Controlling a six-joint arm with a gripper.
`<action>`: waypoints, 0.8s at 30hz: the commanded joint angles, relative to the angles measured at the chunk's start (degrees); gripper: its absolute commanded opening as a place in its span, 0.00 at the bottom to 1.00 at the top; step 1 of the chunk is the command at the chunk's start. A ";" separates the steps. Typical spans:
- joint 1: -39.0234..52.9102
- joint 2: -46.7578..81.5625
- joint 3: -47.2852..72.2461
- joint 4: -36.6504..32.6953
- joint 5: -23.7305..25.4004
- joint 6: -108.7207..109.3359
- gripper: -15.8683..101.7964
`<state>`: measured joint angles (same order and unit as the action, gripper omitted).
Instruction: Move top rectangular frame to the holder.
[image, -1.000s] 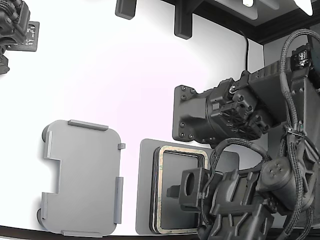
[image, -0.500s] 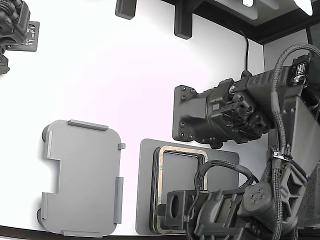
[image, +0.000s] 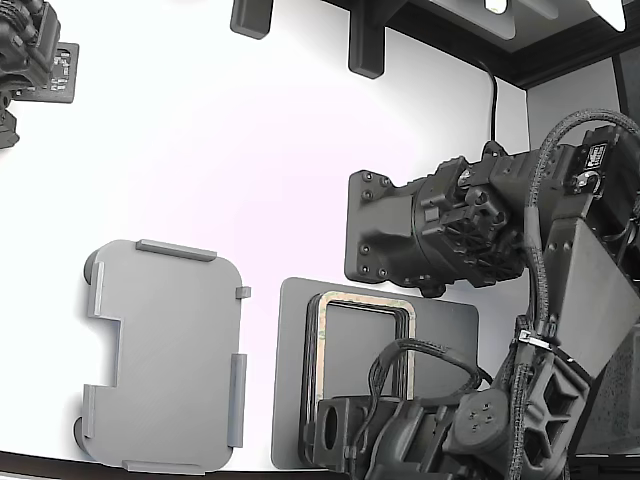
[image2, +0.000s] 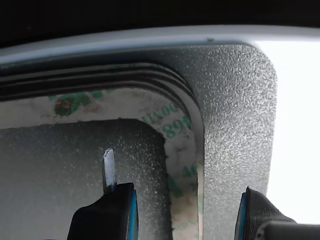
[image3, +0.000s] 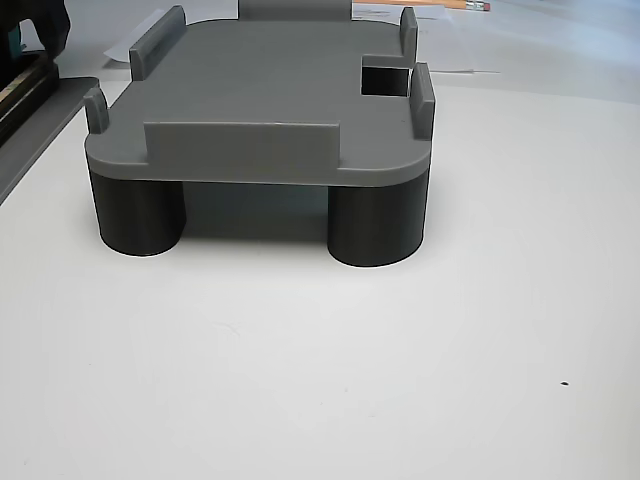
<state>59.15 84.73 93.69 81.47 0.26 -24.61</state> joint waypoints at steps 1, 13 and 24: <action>-0.44 0.79 -1.93 0.53 0.44 -0.35 0.82; -0.35 2.02 0.00 0.62 2.37 -1.85 0.77; -0.09 2.81 1.14 -0.35 2.72 -1.67 0.74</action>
<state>59.50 85.69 95.80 81.56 2.90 -26.28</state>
